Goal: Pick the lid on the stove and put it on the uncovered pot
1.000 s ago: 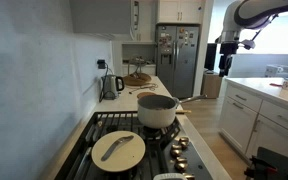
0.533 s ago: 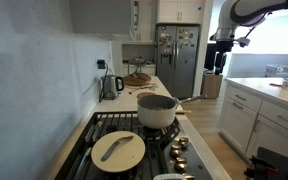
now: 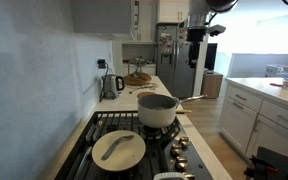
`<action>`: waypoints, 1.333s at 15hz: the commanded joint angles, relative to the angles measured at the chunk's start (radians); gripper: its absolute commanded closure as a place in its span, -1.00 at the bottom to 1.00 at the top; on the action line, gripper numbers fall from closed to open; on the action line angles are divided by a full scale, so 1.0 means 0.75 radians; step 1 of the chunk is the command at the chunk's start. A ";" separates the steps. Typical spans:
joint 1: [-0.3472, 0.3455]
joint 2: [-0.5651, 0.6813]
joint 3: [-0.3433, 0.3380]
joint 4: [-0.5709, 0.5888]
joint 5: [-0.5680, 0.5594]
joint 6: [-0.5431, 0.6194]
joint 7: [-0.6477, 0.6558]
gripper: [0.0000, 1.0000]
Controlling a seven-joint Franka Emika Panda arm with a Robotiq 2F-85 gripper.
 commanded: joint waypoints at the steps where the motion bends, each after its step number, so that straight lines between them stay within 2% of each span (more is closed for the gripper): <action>1: 0.043 0.238 0.085 0.333 -0.022 -0.140 -0.134 -1.00; 8: 0.145 0.615 0.250 0.783 -0.053 -0.312 -0.403 -1.00; 14: 0.235 0.811 0.313 1.000 -0.074 -0.416 -0.737 -1.00; 20: 0.338 1.021 0.327 1.179 -0.086 -0.499 -1.094 -1.00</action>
